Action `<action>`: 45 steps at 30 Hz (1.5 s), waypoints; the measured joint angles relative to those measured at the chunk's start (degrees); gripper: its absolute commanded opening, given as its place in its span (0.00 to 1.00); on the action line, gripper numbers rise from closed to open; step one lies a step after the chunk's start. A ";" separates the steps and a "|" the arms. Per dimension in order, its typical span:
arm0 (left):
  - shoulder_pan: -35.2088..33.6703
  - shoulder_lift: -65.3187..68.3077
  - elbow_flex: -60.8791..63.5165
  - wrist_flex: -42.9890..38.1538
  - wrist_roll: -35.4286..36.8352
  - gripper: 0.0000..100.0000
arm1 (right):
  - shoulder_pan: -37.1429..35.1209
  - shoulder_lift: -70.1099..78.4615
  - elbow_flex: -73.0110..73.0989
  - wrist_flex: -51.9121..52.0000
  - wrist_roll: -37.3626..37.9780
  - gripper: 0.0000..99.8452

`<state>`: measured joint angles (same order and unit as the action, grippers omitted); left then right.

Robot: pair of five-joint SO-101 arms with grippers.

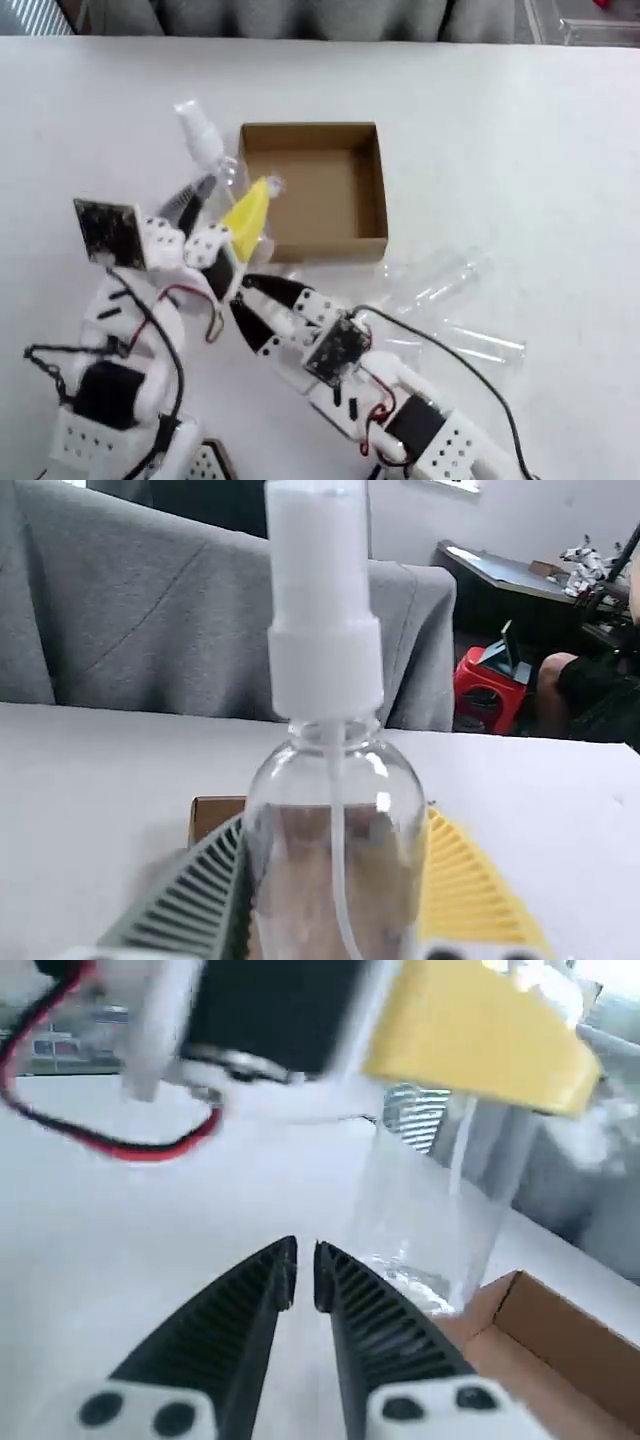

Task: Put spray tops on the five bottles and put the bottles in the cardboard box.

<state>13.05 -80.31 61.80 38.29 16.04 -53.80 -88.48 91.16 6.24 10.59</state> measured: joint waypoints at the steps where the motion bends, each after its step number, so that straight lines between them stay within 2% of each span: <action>1: 0.88 -1.93 0.00 1.41 0.00 0.02 | 0.18 -0.18 0.00 -0.09 -1.14 0.02; 5: 1.67 -7.03 0.00 4.92 -0.09 0.02 | 1.76 -0.70 0.18 -0.18 -3.34 0.02; 19: 1.76 -8.00 0.88 5.45 -4.22 0.02 | 5.45 -0.62 0.18 1.49 -3.52 0.02; 24: -1.58 -7.91 9.23 -5.54 -4.31 0.02 | 7.91 -0.70 0.18 8.26 -3.43 0.02; 27: -2.29 -6.42 10.11 -12.75 -4.31 0.02 | 7.56 -0.70 0.18 11.52 -3.52 0.02; 31: -3.60 5.01 6.24 -16.53 -4.31 0.02 | 8.26 -0.70 0.53 11.87 -3.52 0.02; 37: -4.48 26.29 -6.95 -18.99 -4.75 0.02 | 9.32 -0.70 2.11 11.87 -3.52 0.02; 45: -5.54 50.29 -12.04 -34.20 -4.75 0.02 | 9.85 -0.79 2.11 11.87 -3.52 0.02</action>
<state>7.52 -30.02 49.76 4.09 11.30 -43.96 -89.27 93.27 18.11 7.08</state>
